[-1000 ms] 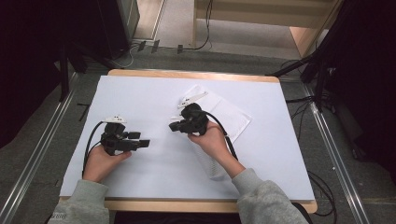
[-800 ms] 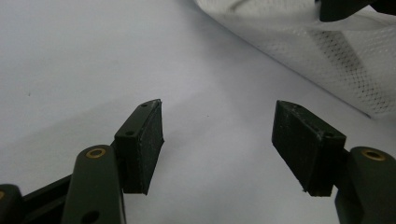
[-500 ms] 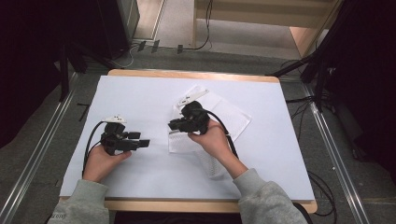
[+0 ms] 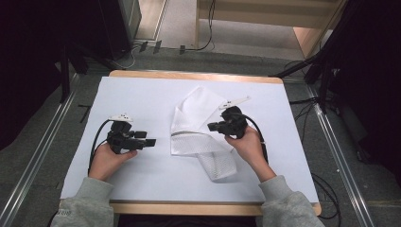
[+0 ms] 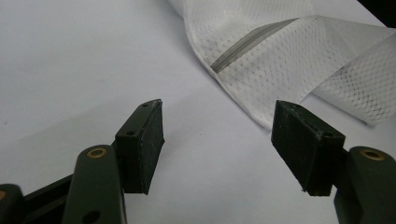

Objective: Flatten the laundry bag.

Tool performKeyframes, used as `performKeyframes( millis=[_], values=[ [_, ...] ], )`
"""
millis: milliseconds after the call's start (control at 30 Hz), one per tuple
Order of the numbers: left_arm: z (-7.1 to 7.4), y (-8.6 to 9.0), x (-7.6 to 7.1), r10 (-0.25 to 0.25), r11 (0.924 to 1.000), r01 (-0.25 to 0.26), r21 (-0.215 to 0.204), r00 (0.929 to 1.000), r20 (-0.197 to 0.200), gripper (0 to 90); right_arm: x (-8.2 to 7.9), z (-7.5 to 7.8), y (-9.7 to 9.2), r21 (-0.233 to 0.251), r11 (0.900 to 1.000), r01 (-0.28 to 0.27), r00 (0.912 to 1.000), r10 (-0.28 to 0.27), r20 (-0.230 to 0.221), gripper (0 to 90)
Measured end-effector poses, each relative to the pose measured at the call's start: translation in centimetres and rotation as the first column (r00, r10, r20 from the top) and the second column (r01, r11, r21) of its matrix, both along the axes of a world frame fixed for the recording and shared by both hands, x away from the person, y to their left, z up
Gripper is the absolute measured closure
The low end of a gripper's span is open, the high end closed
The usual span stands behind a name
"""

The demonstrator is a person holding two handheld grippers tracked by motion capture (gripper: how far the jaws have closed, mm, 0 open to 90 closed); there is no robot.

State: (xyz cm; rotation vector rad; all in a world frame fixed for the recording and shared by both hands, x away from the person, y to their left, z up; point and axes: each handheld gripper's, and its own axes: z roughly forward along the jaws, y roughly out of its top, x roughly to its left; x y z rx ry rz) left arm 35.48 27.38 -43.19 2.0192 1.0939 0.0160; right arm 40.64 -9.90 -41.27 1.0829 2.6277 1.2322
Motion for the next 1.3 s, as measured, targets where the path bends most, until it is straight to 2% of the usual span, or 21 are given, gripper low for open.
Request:
performKeyframes(
  millis=[167, 267, 433, 600, 800, 833, 1000, 1300],
  values=[
    [0.0, -1.0, 0.6, -0.024, 0.9997, 0.024, 0.005, 0.9997, 0.002, 35.3, -0.1, -1.7, -1.6, -0.02, 0.9991, 0.038, 0.9982, -0.039, -0.045, 90.0],
    [0.0, -1.4, 1.0, -0.033, 0.9995, 0.033, 0.003, 0.9995, 0.0, 35.3, -0.4, -2.3, -1.4, -0.045, 0.9986, 0.028, 0.9981, -0.03, -0.054, 90.0],
    [-0.1, -1.8, 1.5, -0.044, 0.999, 0.044, -0.001, 0.999, -0.002, 35.3, -1.0, -2.9, -0.8, -0.055, 0.9985, -0.002, 0.9981, -0.001, -0.062, 90.0],
    [0.0, -1.9, 1.7, -0.04, 0.9992, 0.04, -0.01, 0.9992, -0.004, 35.3, -1.9, -2.6, 0.3, -0.036, 0.9988, -0.035, 0.9967, 0.032, -0.074, 90.0],
    [0.2, -1.5, 1.7, -0.03, 0.9995, 0.03, -0.011, 0.9995, 0.004, 35.3, -2.7, -2.4, 1.6, -0.033, 0.9965, -0.077, 0.9949, 0.075, -0.068, 90.0],
    [0.2, -1.3, 1.7, -0.026, 0.9995, 0.026, -0.017, 0.9997, 0.004, 35.3, -3.1, -2.4, 2.3, -0.035, 0.9944, -0.1, 0.9929, 0.098, -0.068, 90.0],
    [0.3, -0.9, 1.7, -0.014, 0.9997, 0.014, -0.02, 0.9999, 0.008, 35.4, -3.7, -2.4, 4.0, -0.032, 0.9883, -0.149, 0.9872, 0.147, -0.062, 90.0],
    [0.2, -0.7, 2.0, -0.005, 0.9999, 0.005, -0.011, 0.9999, 0.009, 35.5, -4.7, -2.7, 7.3, -0.03, 0.9759, -0.216, 0.9746, 0.214, -0.067, 90.0]
  ],
)
